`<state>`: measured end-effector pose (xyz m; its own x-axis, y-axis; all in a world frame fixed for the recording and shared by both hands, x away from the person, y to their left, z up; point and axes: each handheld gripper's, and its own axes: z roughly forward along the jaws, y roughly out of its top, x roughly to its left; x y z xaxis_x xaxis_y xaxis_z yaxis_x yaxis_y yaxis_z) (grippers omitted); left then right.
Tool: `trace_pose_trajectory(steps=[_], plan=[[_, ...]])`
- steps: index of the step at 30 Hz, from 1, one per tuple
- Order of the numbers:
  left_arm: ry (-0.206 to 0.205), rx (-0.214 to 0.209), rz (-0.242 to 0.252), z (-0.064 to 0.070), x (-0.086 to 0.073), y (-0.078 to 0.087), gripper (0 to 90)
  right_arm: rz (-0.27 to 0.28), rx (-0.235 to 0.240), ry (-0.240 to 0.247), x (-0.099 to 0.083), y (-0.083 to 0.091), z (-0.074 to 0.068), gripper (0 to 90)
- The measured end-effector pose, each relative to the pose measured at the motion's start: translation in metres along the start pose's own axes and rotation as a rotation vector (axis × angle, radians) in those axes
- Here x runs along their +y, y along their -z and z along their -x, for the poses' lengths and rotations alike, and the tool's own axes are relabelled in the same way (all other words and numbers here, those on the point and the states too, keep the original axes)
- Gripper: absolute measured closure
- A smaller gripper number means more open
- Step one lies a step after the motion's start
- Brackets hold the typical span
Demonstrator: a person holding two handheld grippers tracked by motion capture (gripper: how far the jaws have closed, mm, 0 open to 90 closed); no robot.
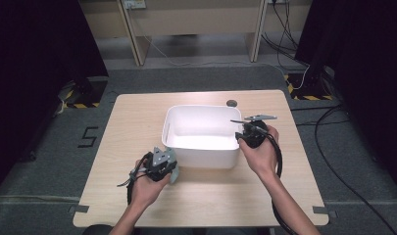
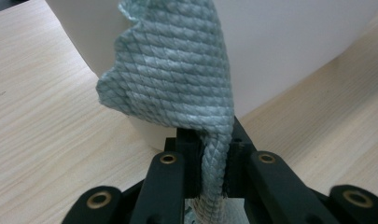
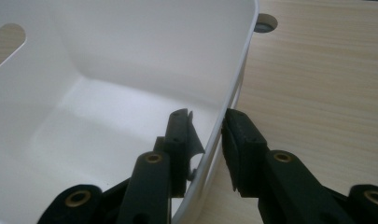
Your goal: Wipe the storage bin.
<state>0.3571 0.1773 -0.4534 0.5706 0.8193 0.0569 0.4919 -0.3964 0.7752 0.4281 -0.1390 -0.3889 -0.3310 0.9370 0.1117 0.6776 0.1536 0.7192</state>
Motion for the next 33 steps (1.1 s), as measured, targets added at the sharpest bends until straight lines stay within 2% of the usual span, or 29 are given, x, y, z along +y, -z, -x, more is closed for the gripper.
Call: trace_pose_trajectory(steps=[17,27,30,33], plan=[[0.014,0.001,0.021,0.0,0.001,0.002,80.7,-0.01,-0.005,0.004,-0.002,-0.003,-0.001,72.0],[0.022,-0.016,0.001,-0.002,0.001,-0.003,80.8,-0.002,-0.003,0.028,-0.002,-0.003,-0.002,71.6],[0.006,-0.021,-0.023,-0.001,0.0,-0.01,80.7,-0.001,-0.001,0.024,-0.002,-0.003,-0.003,71.5],[0.027,-0.02,-0.015,0.0,-0.001,-0.012,80.8,0.002,0.0,0.026,-0.003,-0.003,-0.002,71.3]])
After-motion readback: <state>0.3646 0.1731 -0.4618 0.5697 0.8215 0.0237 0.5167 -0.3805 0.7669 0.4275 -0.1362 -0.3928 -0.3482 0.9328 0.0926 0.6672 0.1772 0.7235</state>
